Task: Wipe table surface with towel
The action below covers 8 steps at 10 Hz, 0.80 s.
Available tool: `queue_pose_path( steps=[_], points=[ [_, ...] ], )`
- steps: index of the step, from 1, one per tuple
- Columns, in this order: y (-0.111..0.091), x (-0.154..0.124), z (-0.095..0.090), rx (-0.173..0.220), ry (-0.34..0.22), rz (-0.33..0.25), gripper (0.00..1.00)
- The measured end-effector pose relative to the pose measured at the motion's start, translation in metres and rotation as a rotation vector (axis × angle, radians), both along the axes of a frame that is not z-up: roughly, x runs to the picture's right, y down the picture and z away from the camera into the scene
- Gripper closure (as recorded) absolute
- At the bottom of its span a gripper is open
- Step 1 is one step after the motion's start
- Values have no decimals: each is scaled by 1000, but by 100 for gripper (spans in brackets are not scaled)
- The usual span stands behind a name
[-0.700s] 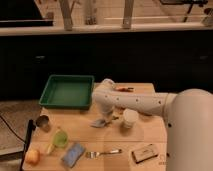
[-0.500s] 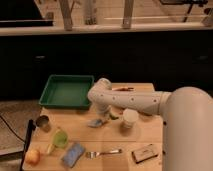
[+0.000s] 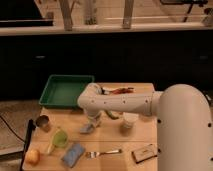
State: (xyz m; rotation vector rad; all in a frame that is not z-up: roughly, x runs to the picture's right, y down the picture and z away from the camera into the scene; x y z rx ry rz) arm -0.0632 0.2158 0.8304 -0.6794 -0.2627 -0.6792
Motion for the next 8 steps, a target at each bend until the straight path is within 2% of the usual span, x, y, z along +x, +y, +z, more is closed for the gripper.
queue_pose_path(
  steps=[2, 4, 6, 8],
  points=[
    [18, 11, -9, -17, -1, -9, 100],
    [25, 41, -10, -31, 31, 15, 100],
    [18, 70, -5, -35, 78, 51, 100],
    [2, 77, 6, -33, 100, 61, 100]
  ],
)
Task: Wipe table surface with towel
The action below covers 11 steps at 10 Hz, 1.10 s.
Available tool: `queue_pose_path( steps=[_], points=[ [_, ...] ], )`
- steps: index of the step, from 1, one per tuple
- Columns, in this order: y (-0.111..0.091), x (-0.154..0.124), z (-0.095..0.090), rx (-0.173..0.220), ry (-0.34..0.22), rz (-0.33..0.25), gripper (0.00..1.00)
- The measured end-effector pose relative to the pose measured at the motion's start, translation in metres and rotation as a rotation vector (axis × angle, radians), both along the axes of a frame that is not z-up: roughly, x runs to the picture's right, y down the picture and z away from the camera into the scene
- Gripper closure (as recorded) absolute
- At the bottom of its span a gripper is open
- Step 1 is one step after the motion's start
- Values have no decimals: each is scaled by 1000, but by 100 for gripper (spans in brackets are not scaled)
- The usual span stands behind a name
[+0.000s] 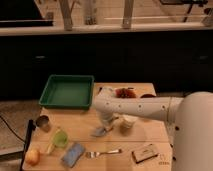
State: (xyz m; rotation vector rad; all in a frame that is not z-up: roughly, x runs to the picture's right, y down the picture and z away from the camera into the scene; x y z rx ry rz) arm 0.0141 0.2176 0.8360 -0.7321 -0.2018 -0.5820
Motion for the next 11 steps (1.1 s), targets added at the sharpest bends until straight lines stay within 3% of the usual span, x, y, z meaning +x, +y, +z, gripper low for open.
queue_pose_path(
  steps=[2, 5, 11],
  points=[
    [-20, -5, 9, -3, -10, 0, 100],
    [-33, -33, 11, -28, -64, -27, 100],
    [-34, -34, 11, -36, -74, -32, 100]
  ],
)
